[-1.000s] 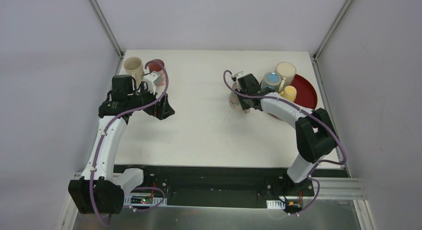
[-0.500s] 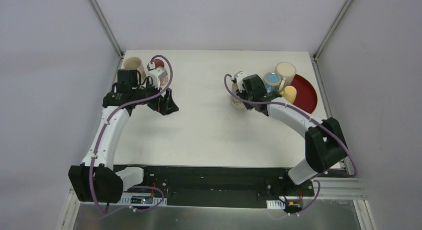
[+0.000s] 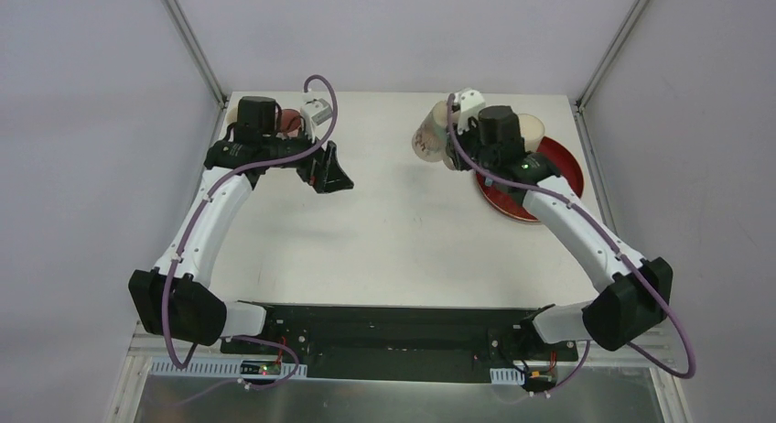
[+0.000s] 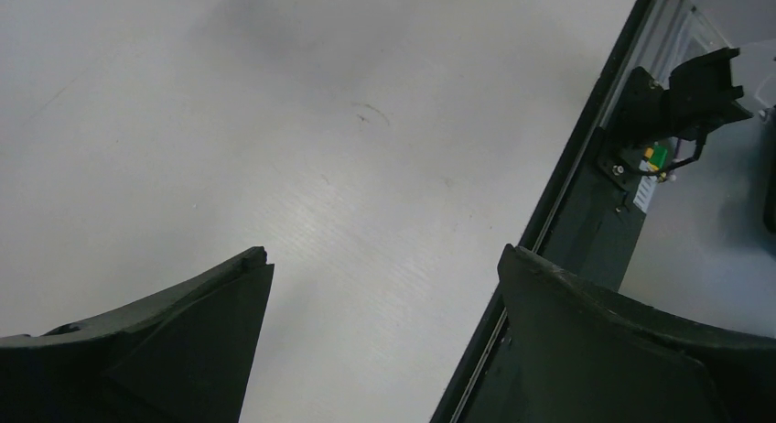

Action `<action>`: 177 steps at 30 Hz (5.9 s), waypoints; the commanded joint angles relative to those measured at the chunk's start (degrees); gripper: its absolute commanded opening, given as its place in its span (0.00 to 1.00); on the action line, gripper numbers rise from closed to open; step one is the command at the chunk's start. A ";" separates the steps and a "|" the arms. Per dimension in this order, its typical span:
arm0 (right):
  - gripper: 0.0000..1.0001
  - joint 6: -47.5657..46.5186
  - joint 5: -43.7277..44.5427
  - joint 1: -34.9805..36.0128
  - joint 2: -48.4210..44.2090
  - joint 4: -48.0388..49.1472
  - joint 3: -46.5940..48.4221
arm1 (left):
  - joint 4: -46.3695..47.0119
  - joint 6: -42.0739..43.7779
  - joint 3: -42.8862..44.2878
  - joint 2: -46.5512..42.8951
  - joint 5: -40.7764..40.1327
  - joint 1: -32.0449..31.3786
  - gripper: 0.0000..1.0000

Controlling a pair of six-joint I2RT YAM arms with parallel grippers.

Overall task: Turn the mug right side up
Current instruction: Turn over the cup at the center of the board.

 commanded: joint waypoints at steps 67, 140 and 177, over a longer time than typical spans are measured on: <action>0.00 73.72 -42.58 -7.26 2.31 64.77 -14.97 | 108.84 -86.94 -12.08 20.11 0.95 -17.39 0.97; 0.68 75.92 -45.95 -4.48 5.56 76.13 -16.65 | 107.36 -87.55 -13.09 14.00 1.23 -11.68 0.00; 0.99 18.22 -57.99 -13.22 -6.77 8.02 -6.92 | 55.60 -48.36 -8.10 5.78 0.28 -2.09 0.00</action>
